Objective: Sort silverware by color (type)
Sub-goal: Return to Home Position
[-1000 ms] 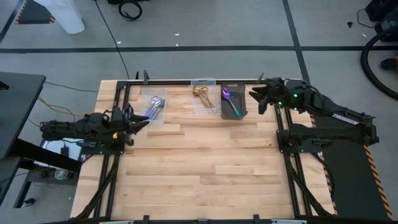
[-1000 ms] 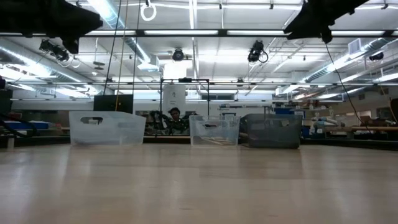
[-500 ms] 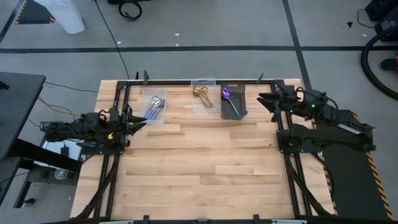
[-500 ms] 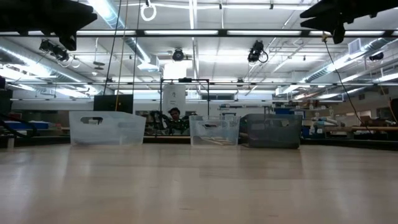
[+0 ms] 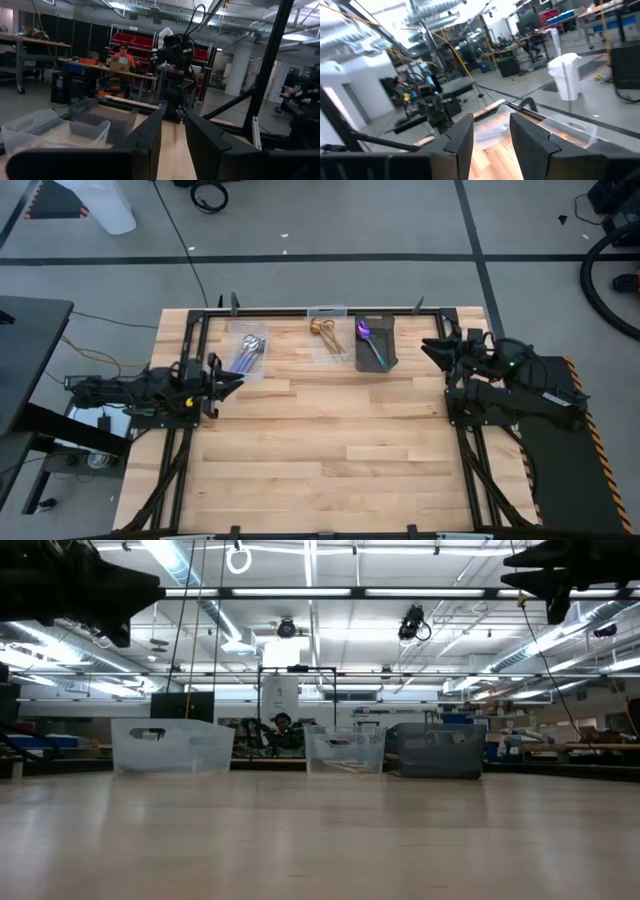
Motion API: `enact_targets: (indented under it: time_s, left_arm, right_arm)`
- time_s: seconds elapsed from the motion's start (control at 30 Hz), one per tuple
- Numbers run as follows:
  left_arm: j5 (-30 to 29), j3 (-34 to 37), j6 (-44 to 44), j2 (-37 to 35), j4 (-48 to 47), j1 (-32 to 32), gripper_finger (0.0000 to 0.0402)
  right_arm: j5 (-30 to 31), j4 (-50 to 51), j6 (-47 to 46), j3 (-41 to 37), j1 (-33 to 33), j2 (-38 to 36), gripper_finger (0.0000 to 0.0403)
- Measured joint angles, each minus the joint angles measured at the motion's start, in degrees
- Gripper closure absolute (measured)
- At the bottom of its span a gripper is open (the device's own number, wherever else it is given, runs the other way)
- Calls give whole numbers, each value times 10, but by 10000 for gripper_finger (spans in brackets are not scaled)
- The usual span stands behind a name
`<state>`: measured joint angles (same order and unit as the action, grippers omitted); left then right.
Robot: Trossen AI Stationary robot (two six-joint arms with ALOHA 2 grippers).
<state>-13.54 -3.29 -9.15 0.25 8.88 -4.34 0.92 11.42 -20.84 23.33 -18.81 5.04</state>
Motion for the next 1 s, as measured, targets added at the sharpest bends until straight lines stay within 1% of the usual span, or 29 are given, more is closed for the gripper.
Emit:
enact_targets:
  time_s: [0.2, 0.5, 0.73, 0.8, 0.9, 1.0]
  left_arm:
    - [-2, 10, -10, 0, 7, 0, 308]
    - [-12, 10, -20, 0, -6, 0, 308]
    - [-17, 10, -27, 0, -22, 0, 308]
    - [-17, 24, -33, 0, -2, -1, 308]
    - [-19, 28, -41, 4, -16, -4, 308]
    - [-21, 28, -41, 5, -33, -9, 309]
  right_arm:
    - [-25, -60, -24, -68, 0, -51, 265]
    - [-27, -185, -43, -153, 0, -49, 265]
    - [-27, -234, -62, -203, 0, -49, 265]
    - [-27, -262, -69, -224, 0, -49, 265]
    - [-19, -253, -75, -230, 1, -46, 265]
    - [-7, -252, -60, -230, 4, -46, 265]
